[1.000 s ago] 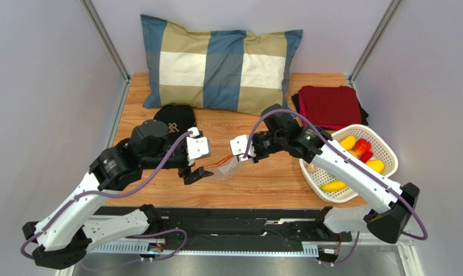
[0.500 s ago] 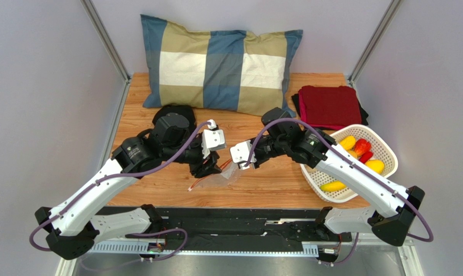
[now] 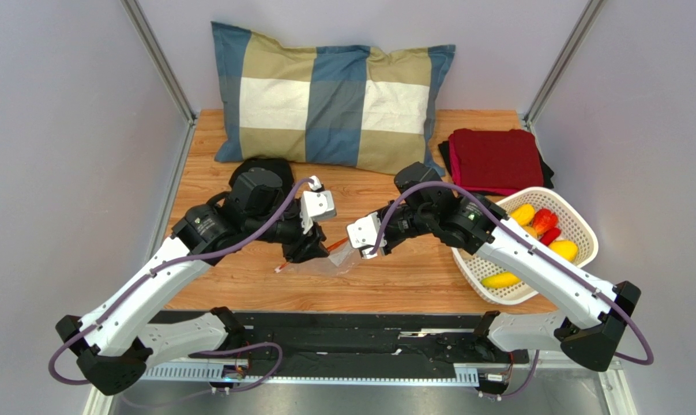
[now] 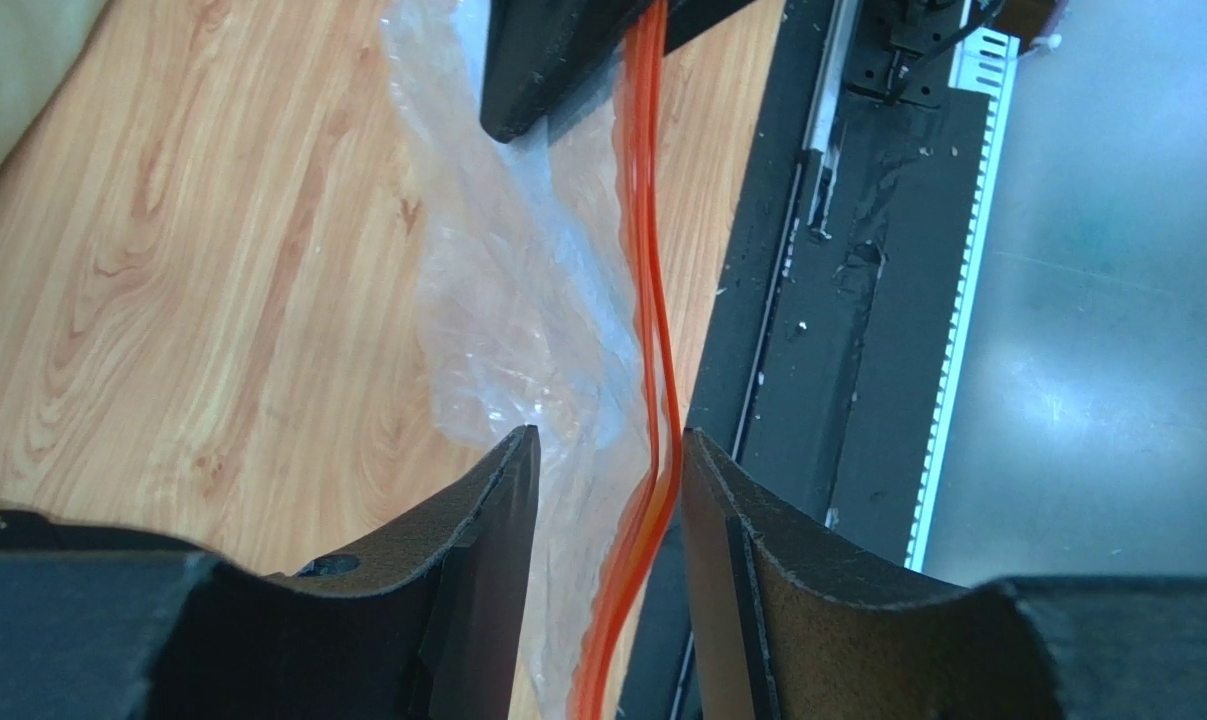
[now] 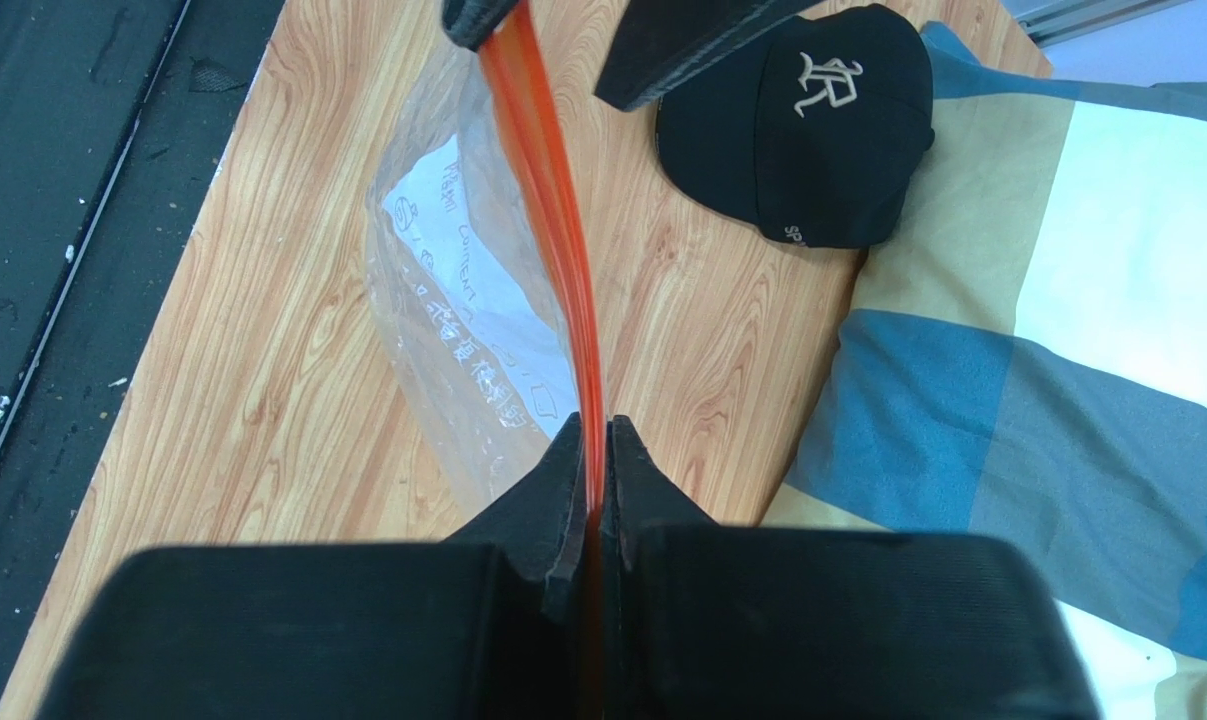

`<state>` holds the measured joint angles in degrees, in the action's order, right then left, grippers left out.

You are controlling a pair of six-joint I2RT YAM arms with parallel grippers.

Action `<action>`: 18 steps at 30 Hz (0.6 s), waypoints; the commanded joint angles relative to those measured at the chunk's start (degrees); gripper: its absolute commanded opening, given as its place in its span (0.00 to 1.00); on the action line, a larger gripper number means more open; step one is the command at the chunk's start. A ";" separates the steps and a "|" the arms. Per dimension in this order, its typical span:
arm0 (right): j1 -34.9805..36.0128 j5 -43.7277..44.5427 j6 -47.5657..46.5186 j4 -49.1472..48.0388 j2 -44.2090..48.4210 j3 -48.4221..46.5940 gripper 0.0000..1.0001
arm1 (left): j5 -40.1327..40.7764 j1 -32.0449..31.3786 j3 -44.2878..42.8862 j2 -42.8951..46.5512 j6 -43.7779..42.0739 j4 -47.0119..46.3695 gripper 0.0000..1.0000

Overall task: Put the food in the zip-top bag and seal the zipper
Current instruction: Pick up the zipper food storage bag at the center of the board, then open the zipper of the food storage bag at the center of the board.

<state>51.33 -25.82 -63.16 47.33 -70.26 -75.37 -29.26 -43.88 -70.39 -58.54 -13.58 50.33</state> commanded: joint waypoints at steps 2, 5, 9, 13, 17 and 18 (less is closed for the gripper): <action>0.52 -0.45 -1.18 -0.92 1.79 -0.39 0.00 | -2.12 0.20 0.78 0.27 0.40 -0.84 0.48; 0.61 0.07 -1.62 -0.66 1.62 -0.39 0.00 | -3.87 0.28 0.96 0.89 0.58 -1.11 0.48; 0.61 0.69 -1.80 -0.31 1.18 -0.30 0.00 | -6.68 0.28 0.25 1.50 1.37 -1.02 0.54; 0.79 0.34 -1.80 -0.22 1.18 -0.39 0.00 | -7.22 0.28 -0.19 1.85 1.98 -0.93 0.57; 0.70 0.42 -1.88 -0.05 1.26 -0.48 0.00 | -6.96 0.28 -0.19 1.86 2.33 -0.93 0.57; 0.70 0.42 -1.88 0.04 1.26 -0.39 0.00 | -6.61 0.37 -0.19 1.94 2.60 -1.11 0.57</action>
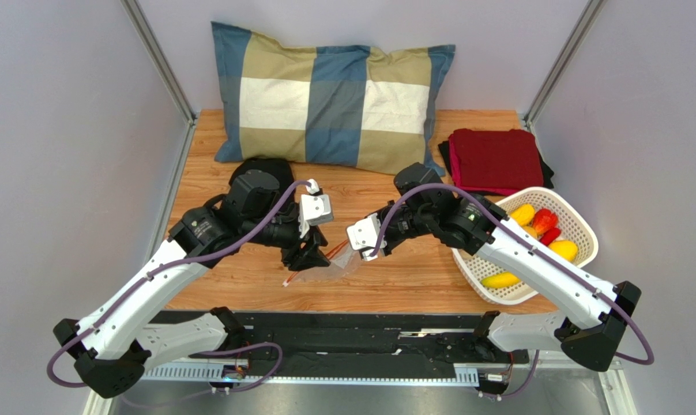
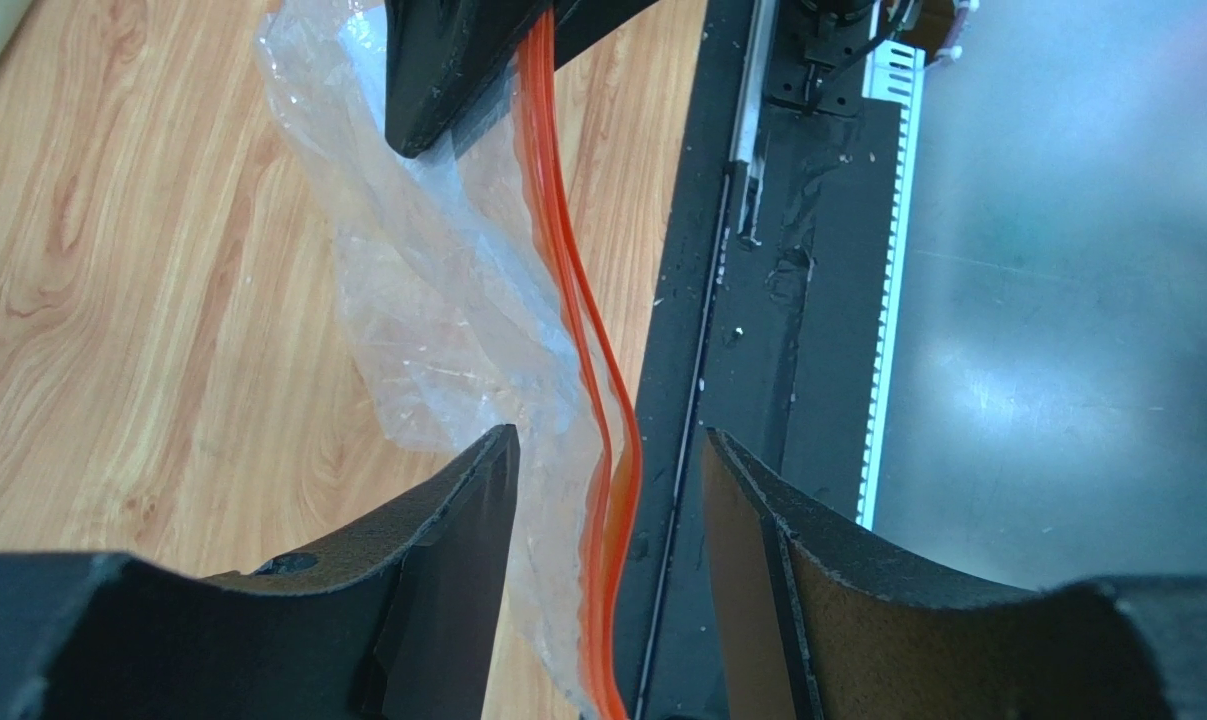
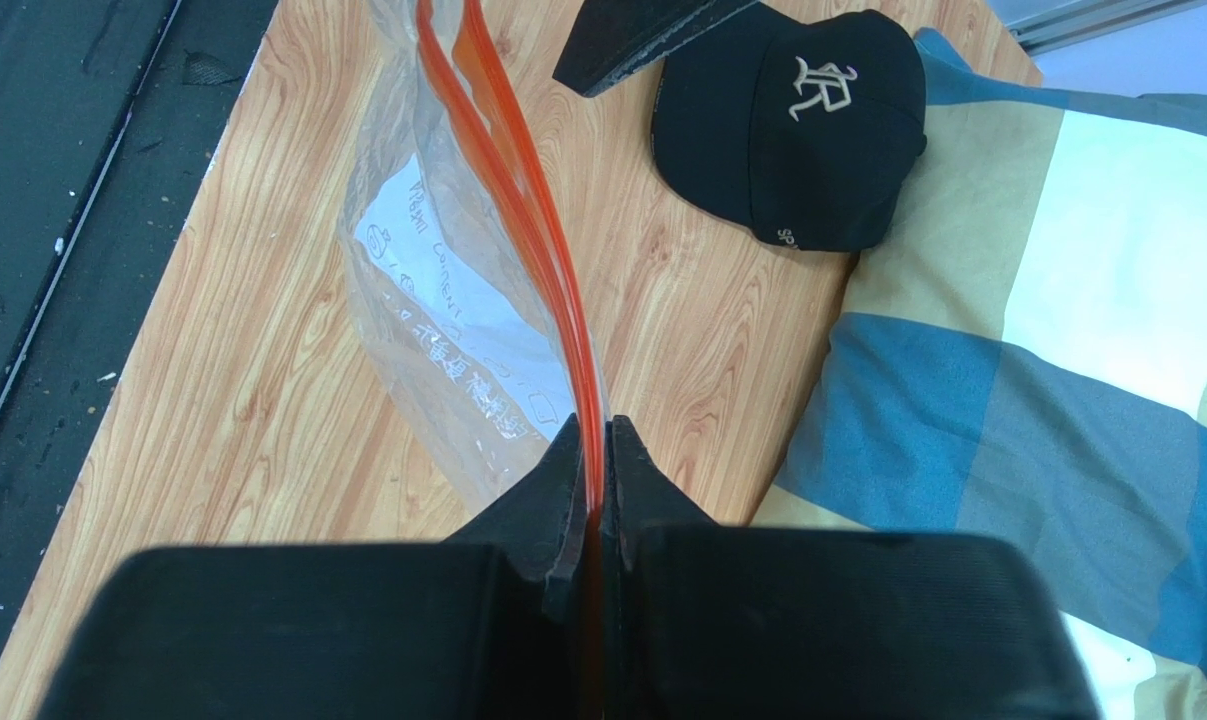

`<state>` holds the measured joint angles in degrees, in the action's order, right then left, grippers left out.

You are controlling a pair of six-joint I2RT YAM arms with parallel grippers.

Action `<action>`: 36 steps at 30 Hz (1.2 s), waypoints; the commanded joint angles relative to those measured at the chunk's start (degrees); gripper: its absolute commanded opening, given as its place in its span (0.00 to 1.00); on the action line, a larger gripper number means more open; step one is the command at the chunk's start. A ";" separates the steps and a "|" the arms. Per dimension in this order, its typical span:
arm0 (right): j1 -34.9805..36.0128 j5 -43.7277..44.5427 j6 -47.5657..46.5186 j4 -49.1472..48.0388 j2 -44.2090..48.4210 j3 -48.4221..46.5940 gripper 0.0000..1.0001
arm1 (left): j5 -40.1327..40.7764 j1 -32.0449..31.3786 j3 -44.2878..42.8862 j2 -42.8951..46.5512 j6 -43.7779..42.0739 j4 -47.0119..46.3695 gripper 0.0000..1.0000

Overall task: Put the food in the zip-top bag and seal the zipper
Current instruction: Open the zipper of the food storage bag at the center of the board.

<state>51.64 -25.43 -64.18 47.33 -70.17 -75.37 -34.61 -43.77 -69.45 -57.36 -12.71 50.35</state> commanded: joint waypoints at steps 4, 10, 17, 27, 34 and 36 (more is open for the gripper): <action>0.48 -0.41 -1.38 0.30 1.53 -0.30 0.00 | -0.37 0.96 -0.69 0.06 2.16 -1.66 0.57; 0.92 0.12 -3.05 0.74 2.14 0.31 0.00 | -1.69 1.93 -0.60 -0.47 2.43 -1.92 0.56; 1.19 0.12 -2.53 0.74 2.32 0.05 0.00 | 0.15 1.93 0.02 -1.52 1.73 -2.01 0.54; 1.19 -0.85 2.92 0.66 0.74 -3.10 0.00 | 6.66 2.02 1.77 -1.70 1.11 -3.77 0.46; -0.04 0.99 7.65 -4.51 -1.19 -2.50 0.00 | -0.28 2.02 1.77 -0.04 3.20 -2.79 0.03; -1.96 2.74 17.74 -11.98 -3.99 -3.28 0.05 | 3.22 2.28 2.73 0.15 9.61 -3.93 0.00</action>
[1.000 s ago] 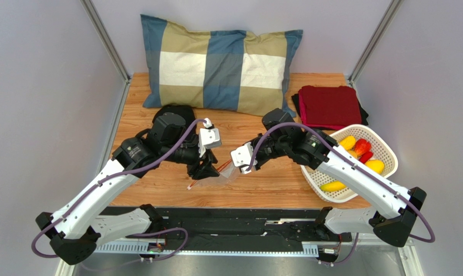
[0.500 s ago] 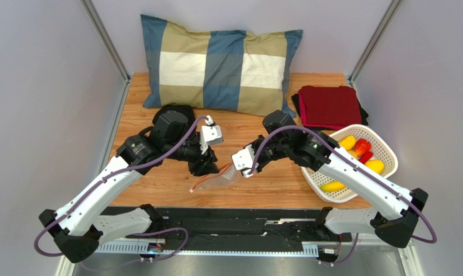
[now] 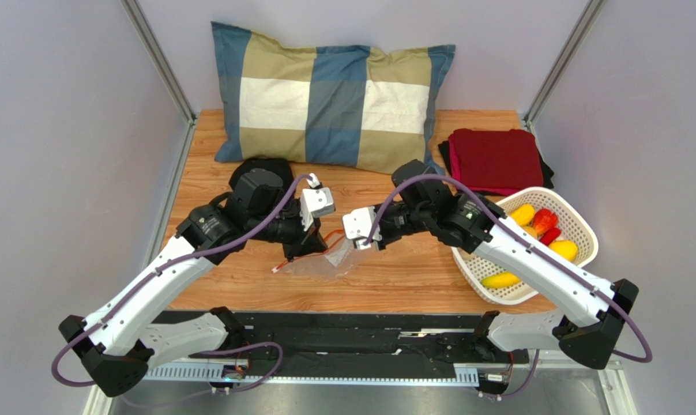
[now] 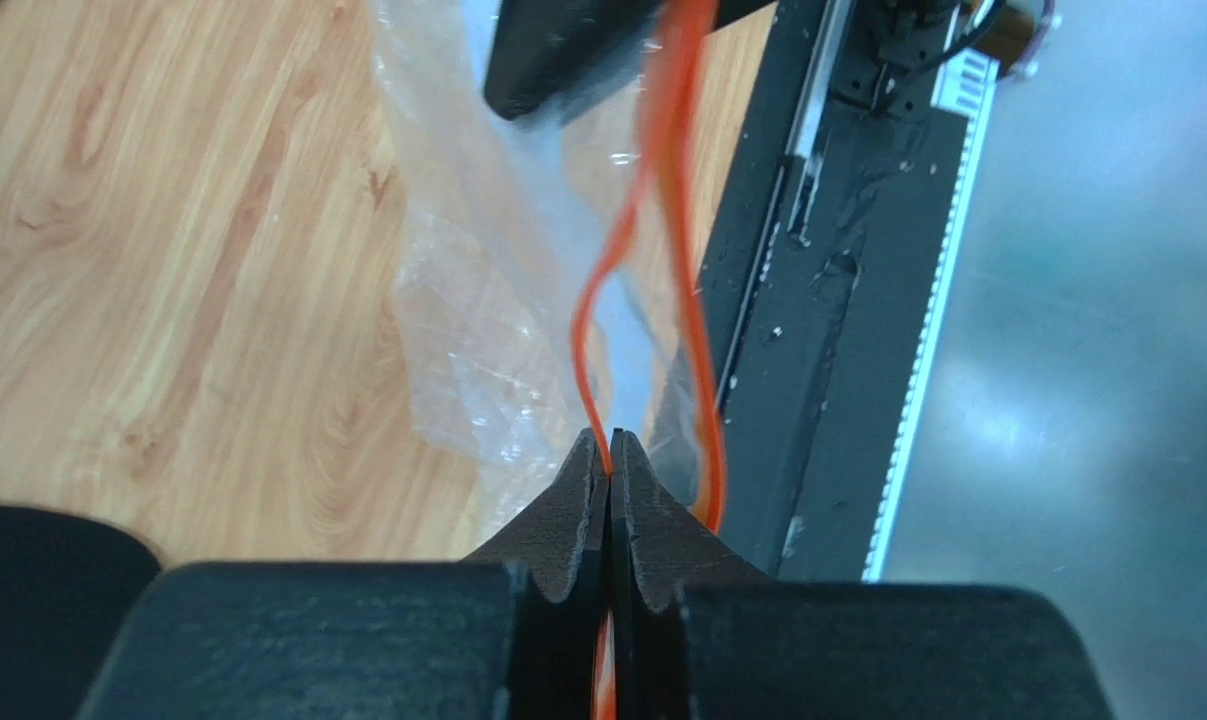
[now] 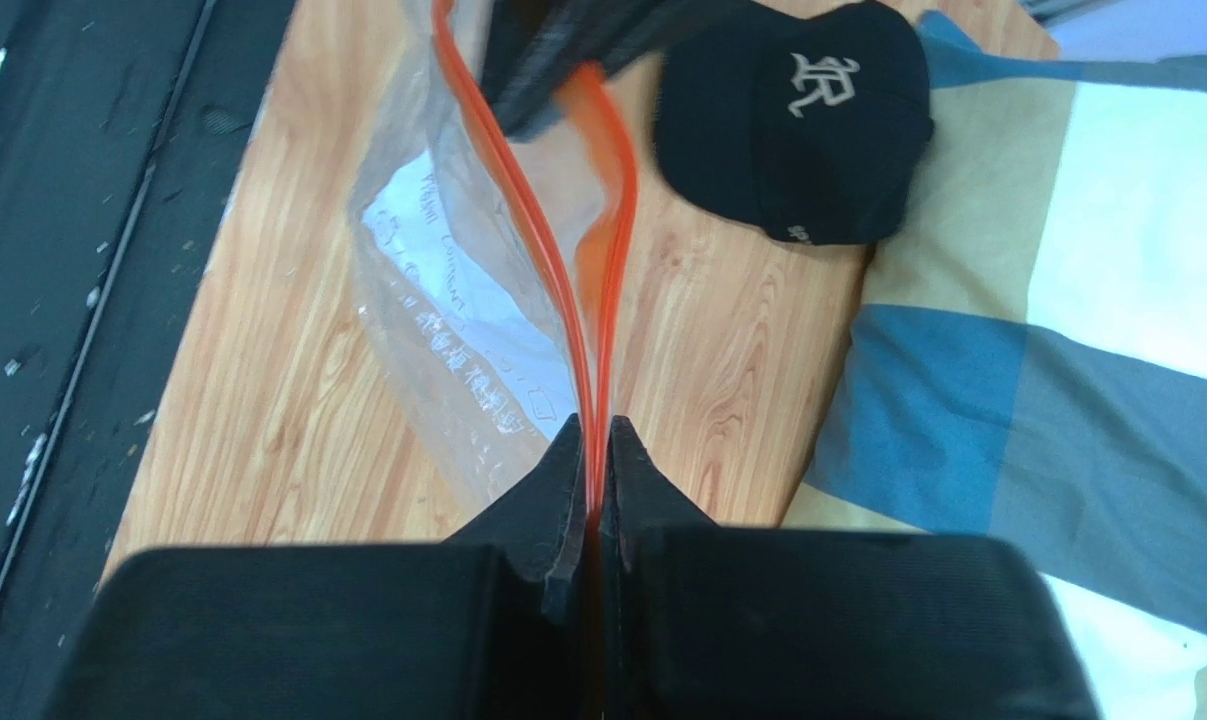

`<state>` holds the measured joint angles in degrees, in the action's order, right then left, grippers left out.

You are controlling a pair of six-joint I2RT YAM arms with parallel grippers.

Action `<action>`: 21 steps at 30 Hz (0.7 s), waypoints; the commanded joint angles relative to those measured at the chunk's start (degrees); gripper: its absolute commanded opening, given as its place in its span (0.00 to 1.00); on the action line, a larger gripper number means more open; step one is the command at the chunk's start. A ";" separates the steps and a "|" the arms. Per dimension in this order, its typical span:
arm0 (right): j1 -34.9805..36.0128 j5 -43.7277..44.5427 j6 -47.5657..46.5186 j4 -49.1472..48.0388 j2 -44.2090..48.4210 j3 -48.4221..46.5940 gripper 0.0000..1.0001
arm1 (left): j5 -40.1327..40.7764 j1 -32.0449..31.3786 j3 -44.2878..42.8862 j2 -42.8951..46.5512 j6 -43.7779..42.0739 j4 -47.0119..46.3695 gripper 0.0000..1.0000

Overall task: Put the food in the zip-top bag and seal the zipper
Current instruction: Open the zipper of the food storage bag at the center of the board.

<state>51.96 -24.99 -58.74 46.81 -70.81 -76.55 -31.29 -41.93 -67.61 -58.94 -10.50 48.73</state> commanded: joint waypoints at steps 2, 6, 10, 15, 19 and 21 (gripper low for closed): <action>-3.44 1.97 22.11 -12.79 -6.35 -7.60 0.30 | 0.70 4.30 2.39 1.98 13.45 -3.29 0.00; -4.59 3.10 33.92 -12.44 -9.09 -12.04 0.65 | 8.59 11.86 4.60 3.04 19.28 -4.43 0.00; -7.66 0.83 47.11 -12.44 -6.63 -11.60 0.72 | 27.90 13.19 3.89 2.69 22.45 -3.99 0.00; -12.66 -5.93 71.18 -16.38 -6.28 -6.71 0.70 | 30.93 11.44 1.18 -3.53 31.93 -4.78 0.00; -15.84 -10.59 89.64 -22.01 -7.06 -0.89 0.66 | 32.79 6.43 -2.95 -10.13 38.08 -7.33 0.00; -17.59 -11.48 93.44 -22.81 -8.20 0.70 0.66 | 33.04 3.20 -6.11 -14.86 39.33 -8.21 0.00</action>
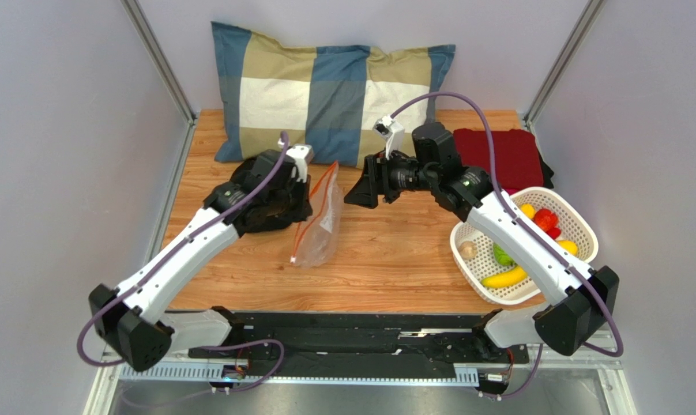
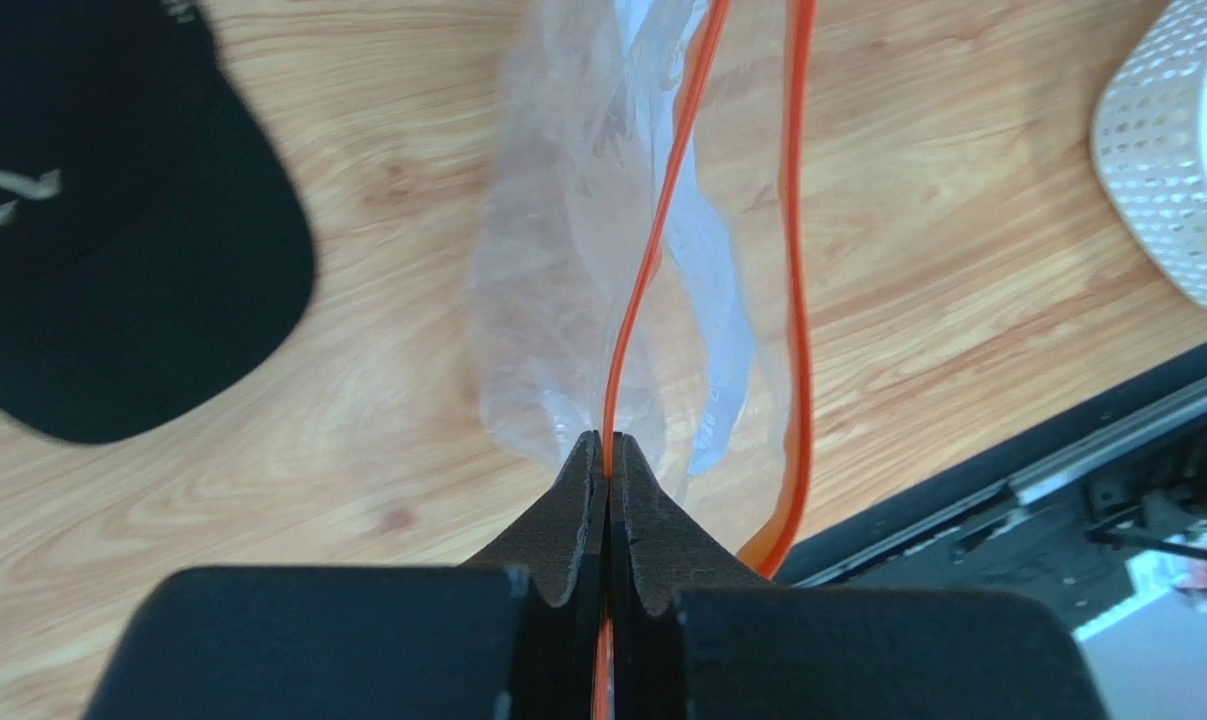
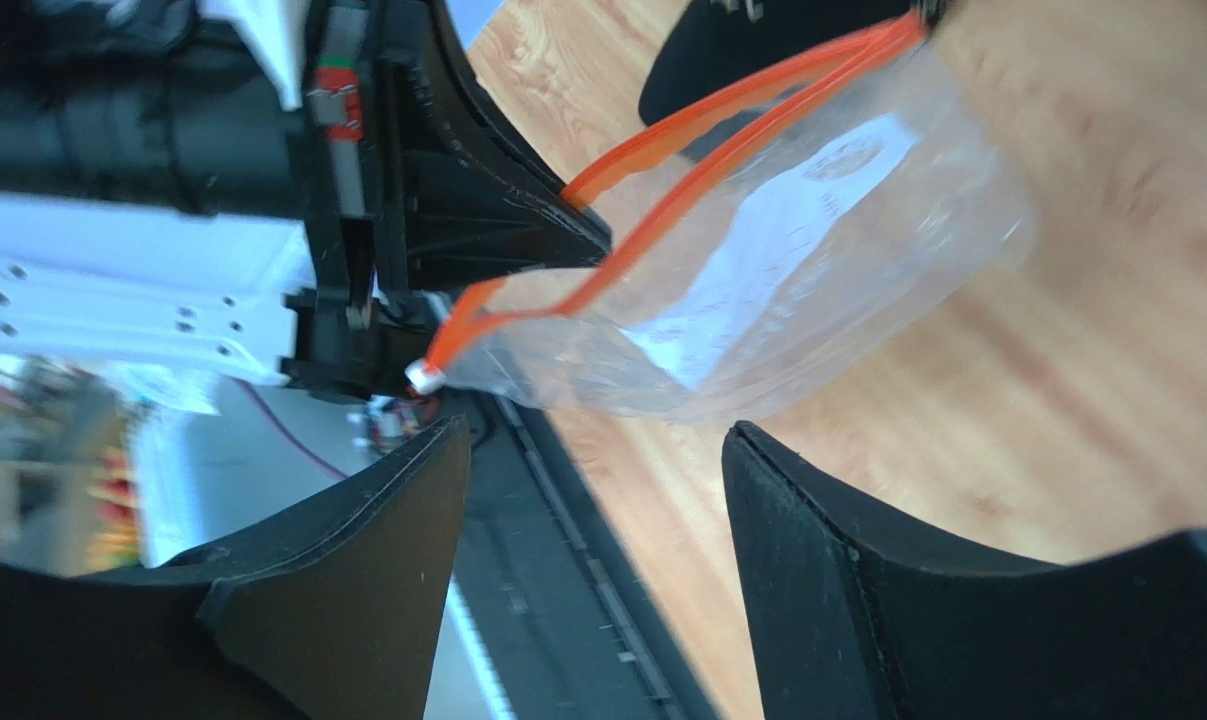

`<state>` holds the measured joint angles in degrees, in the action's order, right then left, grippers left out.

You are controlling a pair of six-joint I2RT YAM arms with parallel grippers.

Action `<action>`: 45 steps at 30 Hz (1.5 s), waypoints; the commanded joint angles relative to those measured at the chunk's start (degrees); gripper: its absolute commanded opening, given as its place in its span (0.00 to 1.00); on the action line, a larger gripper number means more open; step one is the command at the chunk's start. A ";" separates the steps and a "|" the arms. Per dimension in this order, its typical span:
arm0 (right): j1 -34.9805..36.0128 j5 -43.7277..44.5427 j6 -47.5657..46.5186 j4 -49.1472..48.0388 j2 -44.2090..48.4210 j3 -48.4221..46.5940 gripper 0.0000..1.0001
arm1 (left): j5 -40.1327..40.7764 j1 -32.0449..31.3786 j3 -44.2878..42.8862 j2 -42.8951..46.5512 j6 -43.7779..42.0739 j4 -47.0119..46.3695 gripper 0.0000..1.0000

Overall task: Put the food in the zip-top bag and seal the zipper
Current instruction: Open the zipper of the food storage bag at the center of the board.

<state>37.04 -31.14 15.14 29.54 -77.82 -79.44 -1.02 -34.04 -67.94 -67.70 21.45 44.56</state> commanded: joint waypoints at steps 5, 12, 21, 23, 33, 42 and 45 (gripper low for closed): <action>-5.66 -5.95 30.81 -7.83 -3.04 7.19 0.66 | 2.52 -7.35 -12.37 -15.52 9.30 -3.95 0.00; -8.73 0.54 32.06 -5.02 -4.09 9.65 0.57 | -0.65 -7.35 -14.76 -20.28 11.68 -5.36 0.00; -9.88 2.93 29.25 -3.79 -7.87 9.92 0.51 | 0.06 -7.09 -11.34 -14.40 10.71 -5.97 0.00; -9.70 1.61 30.30 -5.36 -8.66 9.92 0.52 | -0.91 -7.18 -10.46 -13.43 10.80 -6.58 0.00; -9.79 -5.95 31.01 -9.76 -6.74 11.67 0.65 | -0.21 -7.00 -8.44 -14.03 10.63 -8.08 0.00; -9.88 -4.99 31.62 -10.47 -5.67 12.12 0.73 | -4.61 -7.27 -7.56 -16.15 11.59 -13.26 0.00; -9.88 -3.41 31.45 -10.21 -7.60 11.33 0.68 | -4.78 -7.18 -7.73 -16.14 11.77 -14.23 0.00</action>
<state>27.29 -35.59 45.95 21.10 -83.99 -65.56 -4.12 -41.17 -75.55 -84.09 32.10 34.17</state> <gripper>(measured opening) 0.727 0.010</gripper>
